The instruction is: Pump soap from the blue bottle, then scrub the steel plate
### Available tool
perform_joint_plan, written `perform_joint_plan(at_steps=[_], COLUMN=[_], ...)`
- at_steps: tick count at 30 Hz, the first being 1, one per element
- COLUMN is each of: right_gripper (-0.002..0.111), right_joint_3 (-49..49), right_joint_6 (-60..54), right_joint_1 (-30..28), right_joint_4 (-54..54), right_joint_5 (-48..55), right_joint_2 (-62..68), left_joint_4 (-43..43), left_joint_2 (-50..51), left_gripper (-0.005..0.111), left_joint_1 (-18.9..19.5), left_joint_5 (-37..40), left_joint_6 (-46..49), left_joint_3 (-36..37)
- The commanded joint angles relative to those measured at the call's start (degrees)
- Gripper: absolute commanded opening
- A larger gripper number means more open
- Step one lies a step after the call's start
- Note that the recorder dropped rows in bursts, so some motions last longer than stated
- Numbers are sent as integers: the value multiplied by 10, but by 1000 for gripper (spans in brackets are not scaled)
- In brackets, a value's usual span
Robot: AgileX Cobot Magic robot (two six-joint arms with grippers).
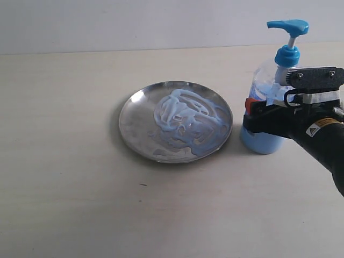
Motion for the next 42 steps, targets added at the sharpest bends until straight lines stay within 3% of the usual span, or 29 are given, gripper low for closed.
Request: perform_joint_plan(at_steps=[1, 6, 11, 28, 37, 42], right_gripper=[19, 0, 0, 0, 0, 0], right_joint_3=[-8, -8, -11, -91, -94, -100], right_joint_6=[-8, -21, -58, -135, -174, -194], right_joint_1=[0, 0, 0, 0, 0, 0], right_joint_4=[-7, -9, -9, -11, -11, -11], right_joint_5=[-36, -43, -48, 86, 91, 101], right_joint_2=[-2, -2, -3, -3, -3, -3], left_joint_4=[-3, -3, -3, -3, -3, -5], left_joint_2=[2, 2, 2, 2, 2, 50], left_gripper=[0, 0, 0, 0, 0, 0], left_joint_1=[-4, -4, -4, -4, -4, -4], left_joint_5=[-2, -2, -1, 16, 32, 67], left_joint_6=[-2, -2, -2, -2, 7, 24], left_joint_3=[0, 0, 0, 0, 0, -30])
